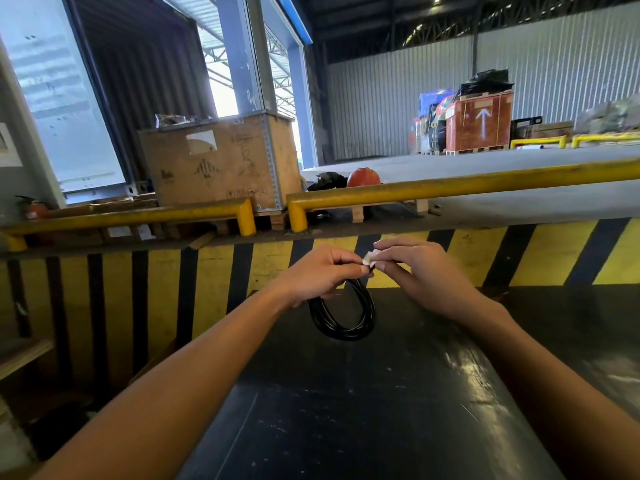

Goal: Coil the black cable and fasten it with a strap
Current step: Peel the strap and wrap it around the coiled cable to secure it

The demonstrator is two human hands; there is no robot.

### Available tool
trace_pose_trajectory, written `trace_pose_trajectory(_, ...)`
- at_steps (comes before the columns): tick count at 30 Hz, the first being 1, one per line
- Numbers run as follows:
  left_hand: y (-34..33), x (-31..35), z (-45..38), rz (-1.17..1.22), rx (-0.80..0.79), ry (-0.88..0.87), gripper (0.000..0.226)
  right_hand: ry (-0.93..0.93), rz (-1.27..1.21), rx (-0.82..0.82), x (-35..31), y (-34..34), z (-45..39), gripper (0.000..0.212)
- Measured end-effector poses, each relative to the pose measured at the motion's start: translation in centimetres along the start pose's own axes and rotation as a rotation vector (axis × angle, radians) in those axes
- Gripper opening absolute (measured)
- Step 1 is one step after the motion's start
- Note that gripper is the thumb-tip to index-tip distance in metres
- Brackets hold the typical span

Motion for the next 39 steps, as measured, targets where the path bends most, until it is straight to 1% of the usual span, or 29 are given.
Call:
trace_pose_trajectory(3, -0.2, 0.4, 0.3, -0.026, 0.01, 0.004, 0.018, -0.02, 0.026, 0.033, 0.4, -0.5, 0.2, 0.021)
trace_pose_trajectory(6, -0.2, 0.6, 0.3, -0.004, 0.026, -0.012, 0.019, -0.118, -0.001, 0.14, 1.3, -0.9, 0.6, 0.019)
trace_pose_trajectory(8, -0.6, 0.7, 0.3, 0.016, 0.02, -0.032, 0.017, -0.305, -0.109, 0.259, 3.3, -0.6, 1.2, 0.02)
trace_pose_trajectory(10, -1.0, 0.7, 0.4, 0.039, 0.01, -0.054, 0.016, -0.512, -0.304, 0.402, 5.4, -0.4, 2.1, 0.024)
trace_pose_trajectory(11, -1.1, 0.6, 0.4, 0.051, 0.01, -0.06, 0.016, -0.563, -0.383, 0.45, 5.9, -0.6, 2.4, 0.025)
trace_pose_trajectory(13, -1.1, 0.5, 0.4, 0.067, 0.014, -0.064, 0.015, -0.578, -0.456, 0.474, 5.9, -0.9, 2.4, 0.025)
trace_pose_trajectory(16, -0.8, -0.2, 0.2, 0.113, 0.039, -0.055, 0.014, -0.524, -0.487, 0.493, 5.4, -0.7, 2.2, 0.022)
trace_pose_trajectory(18, -0.6, -0.8, 0.0, 0.153, 0.069, -0.04, 0.018, -0.465, -0.397, 0.486, 5.1, 0.1, 2.1, 0.017)
trace_pose_trajectory(20, -0.3, -1.4, -0.2, 0.195, 0.084, -0.012, 0.029, -0.378, -0.219, 0.41, 4.4, 0.7, 1.7, 0.014)
trace_pose_trajectory(22, -0.1, -1.9, -0.3, 0.274, 0.082, 0.005, 0.035, -0.306, -0.082, 0.32, 3.6, 0.4, 1.5, 0.012)
trace_pose_trajectory(26, 0.3, -1.8, -0.3, 0.509, 0.061, 0.013, 0.032, -0.246, 0.001, 0.257, 2.7, -0.2, 1.8, 0.006)
trace_pose_trajectory(28, 0.4, -1.4, -0.3, 0.579, 0.056, 0.004, 0.03, -0.194, 0.017, 0.219, 1.8, -0.7, 1.7, 0.006)
trace_pose_trajectory(29, 0.5, -1.3, -0.3, 0.587, 0.062, 0.0, 0.03, -0.193, -0.001, 0.212, 1.5, -0.9, 1.6, 0.006)
trace_pose_trajectory(31, 0.6, -1.2, -0.5, 0.564, 0.092, -0.004, 0.031, -0.253, -0.098, 0.23, 1.3, -1.1, 1.5, 0.007)
trace_pose_trajectory(34, 0.8, -1.5, -0.5, 0.507, 0.142, -0.004, 0.032, -0.355, -0.397, 0.22, 1.9, -1.6, 1.4, 0.005)
trace_pose_trajectory(36, 0.7, -1.6, -0.4, 0.486, 0.153, -0.008, 0.029, -0.34, -0.561, 0.179, 1.8, -1.8, 1.1, 0.004)
trace_pose_trajectory(39, 0.0, -1.5, -0.2, 0.489, 0.111, -0.002, 0.026, -0.302, -0.622, 0.151, 1.5, -1.6, 1.1, 0.01)
Point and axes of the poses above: each hand's wrist, its own z-axis away from the middle knuckle, its own y-axis out of the back of the hand, x = y × z, the point moved 8 cm from there along -z, towards the middle knuckle, and after that the axes turned 13 degrees about y, right-handed, at the moved point
